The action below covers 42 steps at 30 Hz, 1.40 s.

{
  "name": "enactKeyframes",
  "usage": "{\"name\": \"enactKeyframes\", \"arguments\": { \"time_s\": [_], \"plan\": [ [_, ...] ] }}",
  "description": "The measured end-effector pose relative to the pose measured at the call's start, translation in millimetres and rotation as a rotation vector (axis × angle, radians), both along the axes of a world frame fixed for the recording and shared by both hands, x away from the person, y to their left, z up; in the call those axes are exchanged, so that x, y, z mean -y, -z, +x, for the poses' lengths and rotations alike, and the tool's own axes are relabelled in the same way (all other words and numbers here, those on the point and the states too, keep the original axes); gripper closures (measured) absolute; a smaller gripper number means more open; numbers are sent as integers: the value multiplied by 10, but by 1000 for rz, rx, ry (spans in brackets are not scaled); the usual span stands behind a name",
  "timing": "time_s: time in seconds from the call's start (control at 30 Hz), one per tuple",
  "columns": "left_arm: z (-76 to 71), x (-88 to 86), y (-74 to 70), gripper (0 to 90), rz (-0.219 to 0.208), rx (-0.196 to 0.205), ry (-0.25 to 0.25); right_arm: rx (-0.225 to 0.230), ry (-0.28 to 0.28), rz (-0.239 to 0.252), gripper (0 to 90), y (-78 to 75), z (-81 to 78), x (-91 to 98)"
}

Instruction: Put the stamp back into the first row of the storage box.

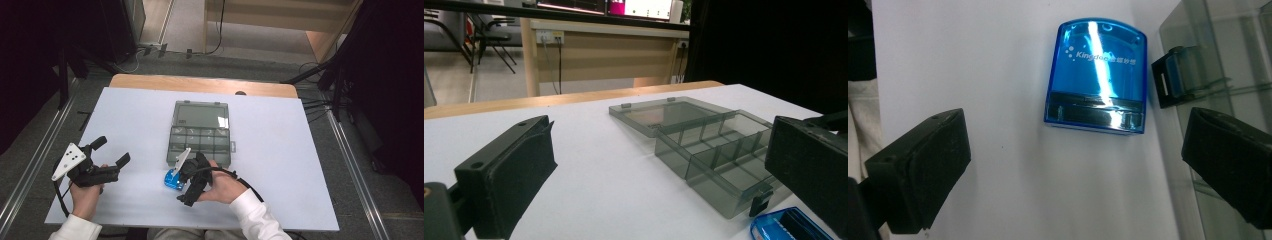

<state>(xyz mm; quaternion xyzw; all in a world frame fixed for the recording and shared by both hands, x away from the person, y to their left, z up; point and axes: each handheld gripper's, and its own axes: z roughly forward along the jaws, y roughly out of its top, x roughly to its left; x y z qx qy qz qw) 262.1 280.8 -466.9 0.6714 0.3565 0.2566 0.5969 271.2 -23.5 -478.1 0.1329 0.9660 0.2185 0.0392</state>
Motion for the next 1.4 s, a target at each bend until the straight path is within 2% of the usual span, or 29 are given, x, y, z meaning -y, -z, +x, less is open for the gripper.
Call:
{"name": "enactKeyframes", "arguments": {
  "time_s": [0.27,0.53,0.6,0.63,0.87,0.9,1.0,1.1,1.13,1.23,1.4],
  "plan": [
    [-1,3,0,0,1,2,1,-12,-5,-35,17,70,27,-96],
    [0,2,-1,0,-3,1,8,-29,-5,-54,73,108,51,-237],
    [-1,1,-1,0,-4,0,10,-21,-17,-57,80,119,64,-246],
    [-1,2,-1,0,-6,0,11,-24,-2,-69,100,124,62,-265],
    [4,4,2,0,-8,-8,15,-14,13,-54,151,121,81,-279],
    [4,4,2,0,-9,-8,15,-13,35,-54,193,108,86,-276],
    [3,5,2,0,-9,-9,15,-3,40,-46,236,105,101,-269],
    [4,4,2,0,-8,-9,17,-4,72,-44,307,92,103,-256],
    [4,4,3,0,-8,-9,17,12,62,-37,332,95,123,-251],
    [4,6,3,0,-9,-11,17,5,69,-42,398,99,132,-246],
    [4,5,3,0,-9,-10,17,0,75,-50,417,108,127,-255]
  ]
}}
